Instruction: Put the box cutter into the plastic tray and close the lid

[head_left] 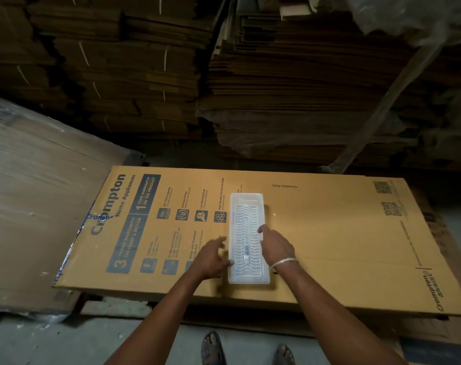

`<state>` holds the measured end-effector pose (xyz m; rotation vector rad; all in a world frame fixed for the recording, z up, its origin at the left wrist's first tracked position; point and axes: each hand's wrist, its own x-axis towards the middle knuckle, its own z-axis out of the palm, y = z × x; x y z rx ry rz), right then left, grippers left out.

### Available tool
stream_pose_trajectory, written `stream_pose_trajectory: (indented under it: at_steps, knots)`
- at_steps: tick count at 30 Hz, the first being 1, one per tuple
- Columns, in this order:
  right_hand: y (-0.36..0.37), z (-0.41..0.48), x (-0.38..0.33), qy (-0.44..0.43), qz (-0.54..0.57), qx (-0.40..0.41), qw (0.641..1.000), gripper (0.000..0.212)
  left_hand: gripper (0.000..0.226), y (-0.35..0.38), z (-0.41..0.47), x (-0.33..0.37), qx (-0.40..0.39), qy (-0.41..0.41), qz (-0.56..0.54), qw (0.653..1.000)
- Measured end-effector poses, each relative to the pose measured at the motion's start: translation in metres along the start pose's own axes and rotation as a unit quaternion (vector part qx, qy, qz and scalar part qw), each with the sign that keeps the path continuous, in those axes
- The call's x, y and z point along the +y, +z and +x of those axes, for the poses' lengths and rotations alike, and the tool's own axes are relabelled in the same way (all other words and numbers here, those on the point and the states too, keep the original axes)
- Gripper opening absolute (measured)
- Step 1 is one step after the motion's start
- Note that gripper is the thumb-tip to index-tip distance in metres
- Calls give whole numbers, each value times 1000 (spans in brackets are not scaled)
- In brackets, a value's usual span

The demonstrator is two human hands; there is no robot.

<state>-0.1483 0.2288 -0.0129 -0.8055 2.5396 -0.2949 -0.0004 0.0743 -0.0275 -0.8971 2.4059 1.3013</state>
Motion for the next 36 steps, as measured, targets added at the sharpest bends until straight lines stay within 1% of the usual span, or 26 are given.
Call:
stream_pose_trajectory:
  at_steps: [1, 2, 3, 5, 8, 10, 12, 14, 16, 21, 27, 32, 35, 36]
  knots:
    - [-5, 8, 4, -8, 3, 10, 1000, 32, 87, -5, 7, 6, 25, 18, 46, 998]
    - [-10, 16, 7, -18, 5, 16, 1000, 32, 91, -10, 16, 13, 38, 35, 92, 994]
    - [-16, 25, 8, -31, 1, 17, 999, 38, 96, -16, 26, 21, 40, 50, 142, 988]
    - [-25, 43, 9, -62, -22, -2, 998, 63, 109, -27, 46, 38, 30, 74, 245, 966]
    - [-35, 64, 7, -95, -84, -42, 991, 97, 130, -39, 72, 62, 1, 85, 358, 930]
    - [-39, 76, 6, -106, -119, -64, 985, 110, 142, -41, 86, 72, -21, 78, 413, 907]
    - [-40, 85, 4, -112, -143, -80, 980, 120, 150, -41, 96, 78, -33, 70, 441, 894]
    - [-40, 93, 2, -114, -153, -91, 977, 127, 153, -41, 101, 79, -40, 63, 445, 892]
    - [-41, 97, 0, -110, -149, -99, 978, 129, 154, -41, 106, 77, -44, 61, 439, 895]
    - [-39, 102, 1, -114, -141, -114, 977, 130, 153, -43, 110, 72, -49, 74, 430, 899]
    - [-40, 108, 6, -117, -125, -124, 977, 131, 156, -42, 119, 70, -49, 65, 432, 898]
    - [-43, 106, 2, -124, -119, -108, 979, 128, 149, -48, 114, 77, -51, 74, 421, 903]
    - [-48, 103, 4, -127, -109, -118, 979, 124, 140, -51, 111, 78, -49, 70, 387, 918]
    - [-49, 100, 2, -132, -106, -107, 980, 121, 134, -50, 108, 80, -37, 73, 377, 923]
